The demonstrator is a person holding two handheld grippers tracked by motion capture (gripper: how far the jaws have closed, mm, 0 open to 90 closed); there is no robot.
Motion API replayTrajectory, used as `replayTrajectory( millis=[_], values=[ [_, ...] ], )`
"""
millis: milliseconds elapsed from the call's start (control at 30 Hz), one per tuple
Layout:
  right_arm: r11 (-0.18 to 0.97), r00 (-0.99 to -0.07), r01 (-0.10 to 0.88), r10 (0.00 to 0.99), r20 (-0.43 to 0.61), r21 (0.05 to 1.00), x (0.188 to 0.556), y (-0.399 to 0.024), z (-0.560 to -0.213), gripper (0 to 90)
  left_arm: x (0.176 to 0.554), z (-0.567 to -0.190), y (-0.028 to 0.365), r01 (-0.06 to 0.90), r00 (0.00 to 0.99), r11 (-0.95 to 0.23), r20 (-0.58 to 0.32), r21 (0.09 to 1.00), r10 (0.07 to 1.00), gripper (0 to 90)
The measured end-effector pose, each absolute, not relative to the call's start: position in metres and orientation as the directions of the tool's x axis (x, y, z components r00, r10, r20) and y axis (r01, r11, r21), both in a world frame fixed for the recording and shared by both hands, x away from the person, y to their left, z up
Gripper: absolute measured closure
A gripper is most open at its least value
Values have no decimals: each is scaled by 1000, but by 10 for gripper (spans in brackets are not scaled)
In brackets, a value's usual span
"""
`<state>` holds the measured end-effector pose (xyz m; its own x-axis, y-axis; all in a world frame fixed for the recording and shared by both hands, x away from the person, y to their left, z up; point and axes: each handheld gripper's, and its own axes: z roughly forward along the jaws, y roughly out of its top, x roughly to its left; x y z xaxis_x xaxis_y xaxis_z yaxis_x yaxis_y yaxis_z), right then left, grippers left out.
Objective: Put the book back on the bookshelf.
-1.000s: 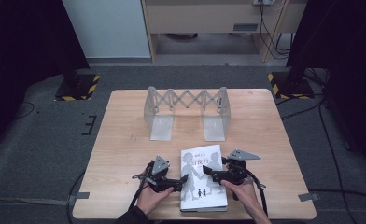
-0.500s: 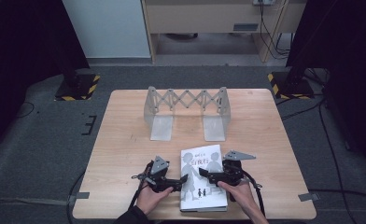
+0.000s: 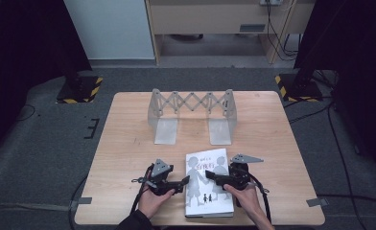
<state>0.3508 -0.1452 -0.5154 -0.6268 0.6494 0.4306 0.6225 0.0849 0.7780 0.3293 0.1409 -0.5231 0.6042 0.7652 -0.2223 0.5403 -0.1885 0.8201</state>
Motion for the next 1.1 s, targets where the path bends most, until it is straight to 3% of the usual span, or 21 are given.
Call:
replayTrajectory(
  millis=[133, 1100],
  values=[
    [81, -611, 644, 653, 447, 761, 353, -148, -514, 454, 331, -521, 145, 539, 591, -168, -229, 825, 773, 167],
    [-9, -577, 674, 618, 535, 738, 350, -152, -497, 696, 334, -517, 146, 524, 617, -81, -312, 848, 722, 191]
  ],
)
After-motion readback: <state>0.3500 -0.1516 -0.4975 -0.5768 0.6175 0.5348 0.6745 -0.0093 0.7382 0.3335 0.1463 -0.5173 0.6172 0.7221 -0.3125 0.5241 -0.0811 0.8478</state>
